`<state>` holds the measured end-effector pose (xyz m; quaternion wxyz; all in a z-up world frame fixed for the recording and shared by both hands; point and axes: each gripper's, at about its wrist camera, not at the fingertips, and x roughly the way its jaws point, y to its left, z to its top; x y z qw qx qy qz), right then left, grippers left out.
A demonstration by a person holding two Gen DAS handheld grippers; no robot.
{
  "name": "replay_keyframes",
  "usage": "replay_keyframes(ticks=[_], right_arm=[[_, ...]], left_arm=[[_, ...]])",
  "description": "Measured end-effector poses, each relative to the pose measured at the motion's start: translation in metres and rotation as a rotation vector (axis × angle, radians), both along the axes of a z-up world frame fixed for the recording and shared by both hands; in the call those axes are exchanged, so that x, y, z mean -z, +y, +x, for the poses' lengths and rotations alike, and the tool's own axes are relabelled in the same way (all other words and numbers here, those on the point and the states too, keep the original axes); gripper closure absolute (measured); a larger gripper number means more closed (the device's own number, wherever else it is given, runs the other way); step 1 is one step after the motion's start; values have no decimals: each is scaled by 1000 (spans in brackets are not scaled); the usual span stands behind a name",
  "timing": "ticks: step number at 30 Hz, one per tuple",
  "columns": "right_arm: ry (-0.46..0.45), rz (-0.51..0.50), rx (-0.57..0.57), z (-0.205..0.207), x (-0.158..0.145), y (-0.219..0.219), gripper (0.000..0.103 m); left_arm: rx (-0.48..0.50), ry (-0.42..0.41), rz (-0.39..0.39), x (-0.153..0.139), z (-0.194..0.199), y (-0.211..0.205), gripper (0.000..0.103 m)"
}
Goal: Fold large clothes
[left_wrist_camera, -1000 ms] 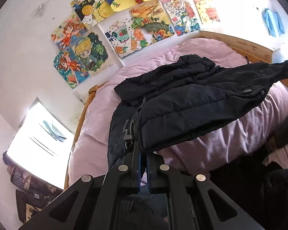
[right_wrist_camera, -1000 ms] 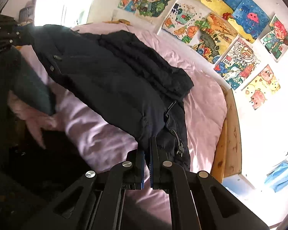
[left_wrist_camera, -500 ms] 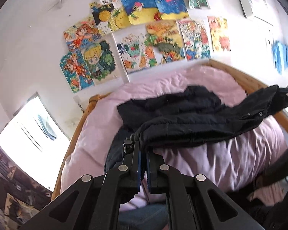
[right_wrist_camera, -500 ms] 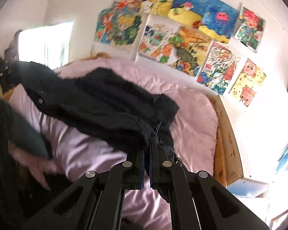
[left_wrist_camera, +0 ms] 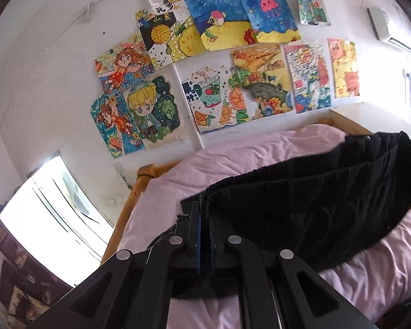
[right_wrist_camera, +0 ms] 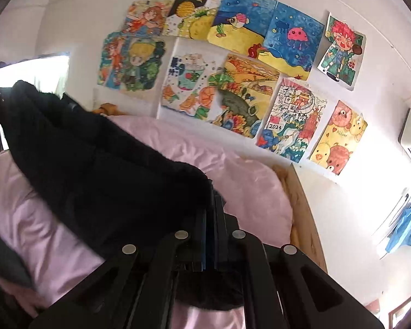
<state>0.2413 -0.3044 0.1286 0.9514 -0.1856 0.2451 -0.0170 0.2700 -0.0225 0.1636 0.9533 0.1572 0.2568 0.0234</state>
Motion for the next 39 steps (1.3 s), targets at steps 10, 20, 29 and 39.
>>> replay_keyframes(ticks=[10,20,29,39], right_arm=[[-50,-79,26,125,31,16,100],[-38,-95,51,183,76,19,100],[-23,-79,66,224,110,17,100],[8,-86,74,249,140,17,100]], left_arm=[[-68,15,4,29,108,-6,98],[-87,48,-21,60,166,-7,98],[-130,93,-85,103,214,-2,98],[-147,112,-48,140,235,-6,98]])
